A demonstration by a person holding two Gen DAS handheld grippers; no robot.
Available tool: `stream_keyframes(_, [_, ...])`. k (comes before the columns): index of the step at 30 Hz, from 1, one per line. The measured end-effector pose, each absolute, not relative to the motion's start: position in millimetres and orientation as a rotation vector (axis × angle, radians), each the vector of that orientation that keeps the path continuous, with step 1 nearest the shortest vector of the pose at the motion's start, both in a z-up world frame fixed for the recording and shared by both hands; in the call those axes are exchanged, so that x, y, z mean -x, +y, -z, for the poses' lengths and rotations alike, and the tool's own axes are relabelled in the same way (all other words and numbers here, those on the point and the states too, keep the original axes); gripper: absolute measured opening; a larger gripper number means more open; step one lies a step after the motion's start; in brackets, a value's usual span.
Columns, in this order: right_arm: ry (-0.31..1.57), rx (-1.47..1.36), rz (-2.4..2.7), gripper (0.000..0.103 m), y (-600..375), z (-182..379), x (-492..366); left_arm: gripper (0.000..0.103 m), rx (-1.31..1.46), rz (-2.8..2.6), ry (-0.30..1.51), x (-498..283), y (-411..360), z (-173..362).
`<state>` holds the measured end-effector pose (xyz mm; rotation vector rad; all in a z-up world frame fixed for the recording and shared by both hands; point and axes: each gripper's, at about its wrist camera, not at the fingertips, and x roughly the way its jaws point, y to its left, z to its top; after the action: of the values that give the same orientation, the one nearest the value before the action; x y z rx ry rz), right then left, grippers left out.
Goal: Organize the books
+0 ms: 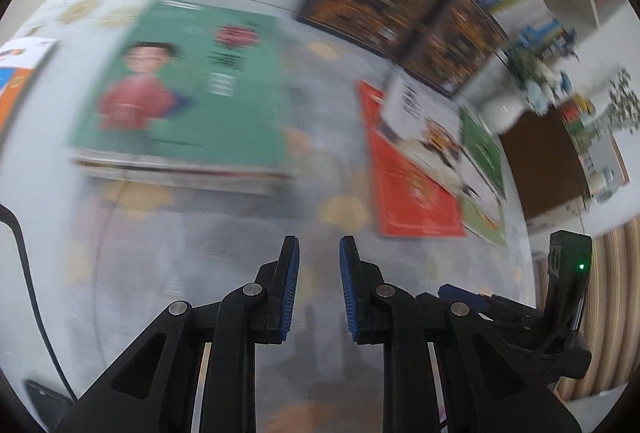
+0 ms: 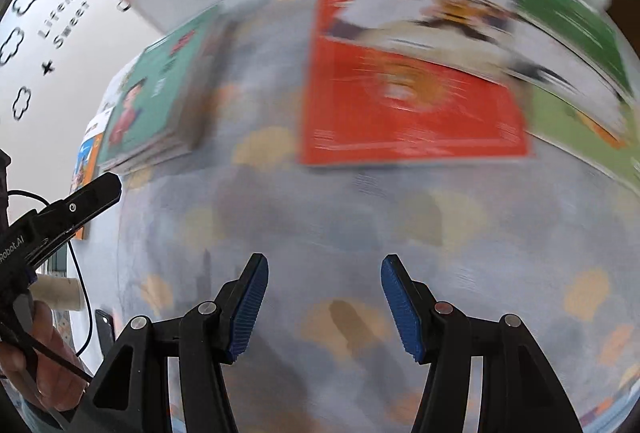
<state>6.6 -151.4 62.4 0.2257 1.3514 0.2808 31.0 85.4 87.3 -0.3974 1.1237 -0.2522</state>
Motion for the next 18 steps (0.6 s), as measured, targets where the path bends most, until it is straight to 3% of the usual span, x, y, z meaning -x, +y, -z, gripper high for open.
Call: stream_keyframes(18, [1.263,-0.445,-0.03,0.057,-410.3,-79.4,-6.9,0.02,0.157,0.525,1.078,-102.0,-163.7,-124.9])
